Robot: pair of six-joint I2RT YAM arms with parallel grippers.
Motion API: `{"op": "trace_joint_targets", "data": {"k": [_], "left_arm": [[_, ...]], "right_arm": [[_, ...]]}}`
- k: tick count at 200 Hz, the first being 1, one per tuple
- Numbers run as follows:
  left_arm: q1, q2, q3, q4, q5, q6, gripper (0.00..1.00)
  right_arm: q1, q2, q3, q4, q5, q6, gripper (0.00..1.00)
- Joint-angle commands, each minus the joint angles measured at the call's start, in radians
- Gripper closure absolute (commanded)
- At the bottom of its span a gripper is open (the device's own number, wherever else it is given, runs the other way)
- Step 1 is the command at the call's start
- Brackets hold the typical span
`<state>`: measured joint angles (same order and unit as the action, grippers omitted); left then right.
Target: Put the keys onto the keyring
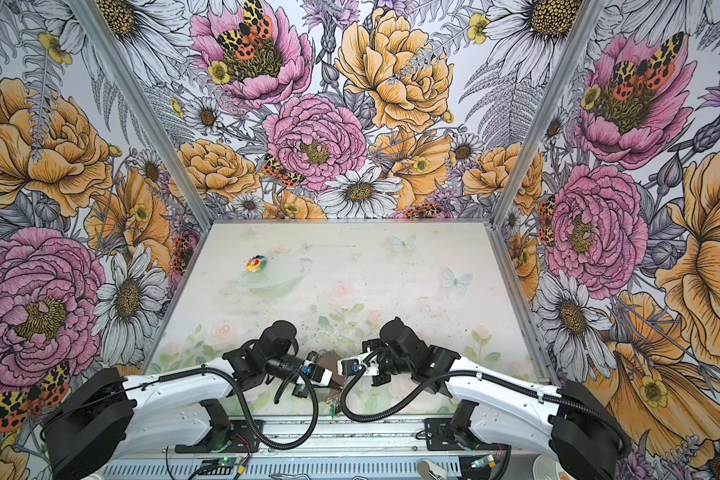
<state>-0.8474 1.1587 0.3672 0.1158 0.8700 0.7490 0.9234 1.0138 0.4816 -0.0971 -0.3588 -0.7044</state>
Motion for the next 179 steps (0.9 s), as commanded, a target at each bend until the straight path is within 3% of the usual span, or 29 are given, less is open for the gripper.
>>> {"op": "trace_joint_targets", "data": {"k": [1, 73, 179], "left_arm": [[0.0, -0.032, 0.0, 0.049, -0.049, 0.009, 1.0], [0.149, -0.087, -0.031, 0.162, -0.059, -0.036, 1.0], [0.146, -0.052, -0.025, 0.139, -0.001, -0.022, 1.0]], "right_arm": [[0.012, -0.046, 0.012, 0.033, 0.014, 0.024, 1.0], [0.055, -0.061, -0.01, 0.087, 0.119, 0.172, 1.0], [0.019, -0.066, -0.011, 0.074, -0.017, 0.183, 1.0]]}}
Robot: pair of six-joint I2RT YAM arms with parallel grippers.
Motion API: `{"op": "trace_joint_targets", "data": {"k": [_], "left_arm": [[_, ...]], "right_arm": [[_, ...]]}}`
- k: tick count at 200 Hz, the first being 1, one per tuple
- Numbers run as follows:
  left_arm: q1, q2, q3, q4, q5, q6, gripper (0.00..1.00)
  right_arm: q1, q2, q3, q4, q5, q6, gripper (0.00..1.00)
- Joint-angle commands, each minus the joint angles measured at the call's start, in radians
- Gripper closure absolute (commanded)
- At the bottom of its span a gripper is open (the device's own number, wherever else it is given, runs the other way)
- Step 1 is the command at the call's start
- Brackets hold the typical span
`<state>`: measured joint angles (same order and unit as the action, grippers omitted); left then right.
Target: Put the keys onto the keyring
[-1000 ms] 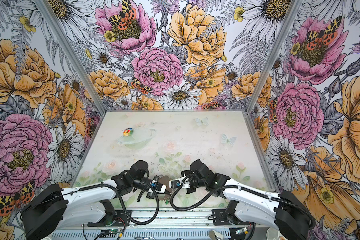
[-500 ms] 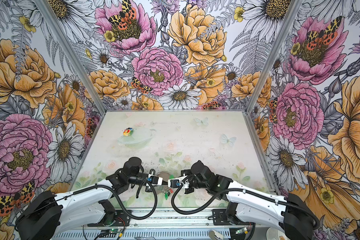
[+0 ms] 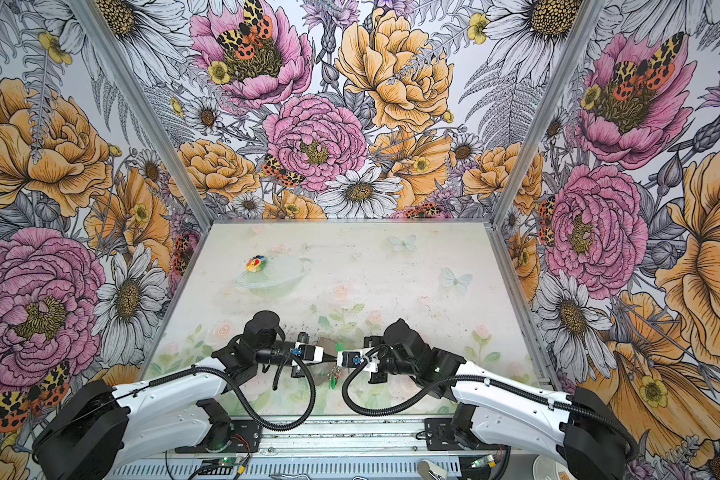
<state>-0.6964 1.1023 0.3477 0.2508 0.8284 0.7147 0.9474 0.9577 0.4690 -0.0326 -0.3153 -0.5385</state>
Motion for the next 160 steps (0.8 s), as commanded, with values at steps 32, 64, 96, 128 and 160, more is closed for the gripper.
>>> {"op": "trace_joint_targets", "data": {"k": [32, 64, 96, 128, 160], "left_arm": [[-0.002, 0.0, -0.003, 0.005, 0.037, -0.001, 1.0], [-0.009, 0.019, 0.004, 0.005, 0.052, -0.013, 1.0], [-0.013, 0.034, 0.011, 0.004, 0.052, -0.023, 1.0], [-0.012, 0.024, 0.011, 0.004, 0.05, -0.027, 1.0], [-0.008, 0.011, 0.004, 0.004, 0.054, -0.033, 1.0]], "right_arm": [[-0.003, 0.003, 0.006, 0.01, -0.044, 0.01, 1.0], [-0.004, -0.002, 0.011, 0.011, -0.053, 0.002, 1.0], [-0.002, -0.008, 0.005, 0.011, -0.098, -0.001, 1.0], [0.001, -0.009, -0.005, 0.007, -0.085, -0.007, 1.0], [0.01, 0.008, -0.007, 0.0, -0.042, -0.026, 1.0]]}}
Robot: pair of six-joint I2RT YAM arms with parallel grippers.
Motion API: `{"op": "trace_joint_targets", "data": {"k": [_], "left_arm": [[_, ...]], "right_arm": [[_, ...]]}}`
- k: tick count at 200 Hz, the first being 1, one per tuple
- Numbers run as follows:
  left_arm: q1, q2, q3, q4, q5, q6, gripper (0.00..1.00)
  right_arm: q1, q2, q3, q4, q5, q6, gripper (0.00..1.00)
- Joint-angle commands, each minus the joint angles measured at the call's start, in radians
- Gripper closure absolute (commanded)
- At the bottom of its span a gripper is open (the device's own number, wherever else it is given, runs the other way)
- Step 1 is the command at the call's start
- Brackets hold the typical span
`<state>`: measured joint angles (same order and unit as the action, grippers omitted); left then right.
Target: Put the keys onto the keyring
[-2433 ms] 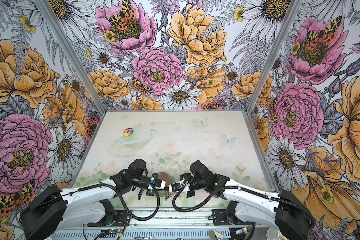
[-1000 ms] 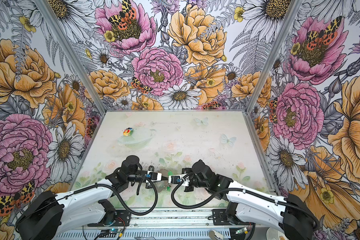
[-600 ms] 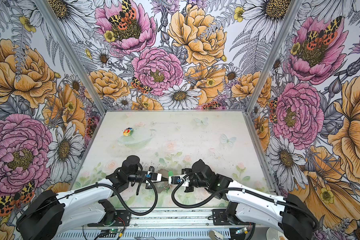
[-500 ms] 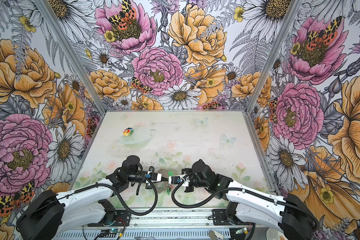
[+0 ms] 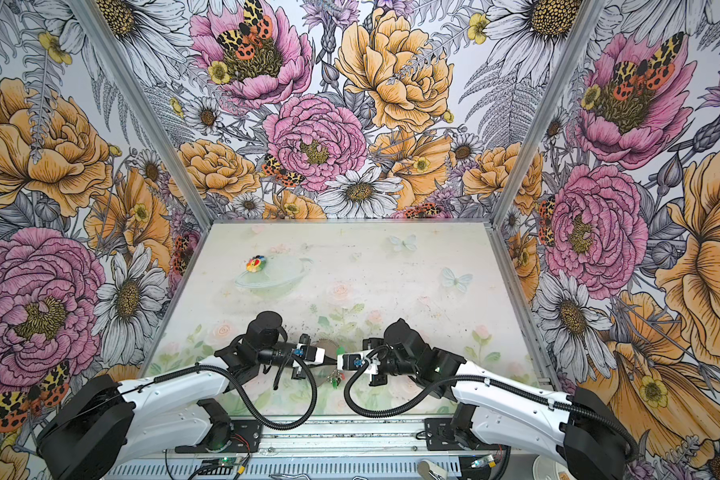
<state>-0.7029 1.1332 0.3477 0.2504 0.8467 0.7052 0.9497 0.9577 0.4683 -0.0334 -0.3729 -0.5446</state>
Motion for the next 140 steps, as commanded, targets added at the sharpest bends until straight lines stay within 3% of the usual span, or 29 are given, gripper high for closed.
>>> {"op": "trace_joint_targets", "data": {"k": [1, 140], "left_arm": [[-0.002, -0.021, 0.004, 0.004, 0.036, -0.024, 1.0], [0.006, -0.015, 0.005, 0.018, 0.044, -0.046, 1.0]], "right_arm": [[0.008, 0.009, -0.007, 0.0, 0.015, -0.02, 1.0], [0.032, 0.006, -0.014, -0.009, 0.026, -0.032, 1.0]]}}
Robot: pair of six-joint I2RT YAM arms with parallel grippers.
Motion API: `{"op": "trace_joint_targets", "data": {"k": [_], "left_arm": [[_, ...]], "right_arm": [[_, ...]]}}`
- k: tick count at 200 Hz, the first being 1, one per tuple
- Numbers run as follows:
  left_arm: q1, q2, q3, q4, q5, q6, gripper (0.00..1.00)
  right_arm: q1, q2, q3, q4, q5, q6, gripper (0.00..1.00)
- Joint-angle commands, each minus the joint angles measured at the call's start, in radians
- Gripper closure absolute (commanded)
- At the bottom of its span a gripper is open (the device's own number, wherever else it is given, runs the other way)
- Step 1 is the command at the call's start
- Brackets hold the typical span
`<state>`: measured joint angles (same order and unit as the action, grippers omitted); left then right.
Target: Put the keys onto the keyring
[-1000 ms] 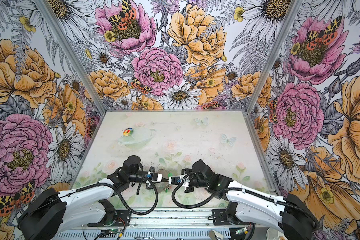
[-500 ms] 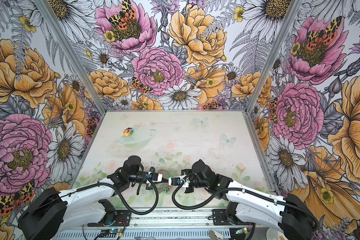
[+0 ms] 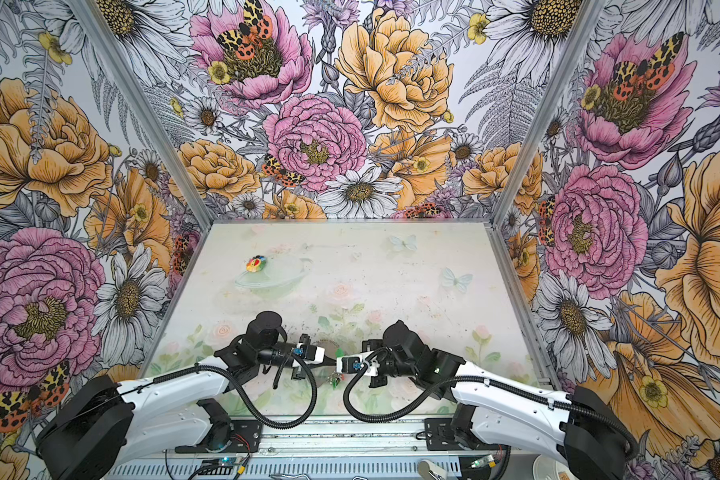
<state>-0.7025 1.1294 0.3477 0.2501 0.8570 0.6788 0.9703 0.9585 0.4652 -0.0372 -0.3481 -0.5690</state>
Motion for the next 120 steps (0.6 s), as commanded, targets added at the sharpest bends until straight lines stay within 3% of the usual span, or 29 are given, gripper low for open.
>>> {"op": "trace_joint_targets", "data": {"k": [1, 120], "left_arm": [[0.005, -0.011, 0.005, 0.018, 0.034, -0.02, 1.0], [0.017, -0.014, -0.006, 0.047, 0.029, -0.042, 1.0]], "right_arm": [[0.011, 0.005, -0.011, -0.005, 0.001, -0.007, 1.0], [0.024, -0.013, -0.017, -0.006, 0.03, -0.008, 1.0]]}}
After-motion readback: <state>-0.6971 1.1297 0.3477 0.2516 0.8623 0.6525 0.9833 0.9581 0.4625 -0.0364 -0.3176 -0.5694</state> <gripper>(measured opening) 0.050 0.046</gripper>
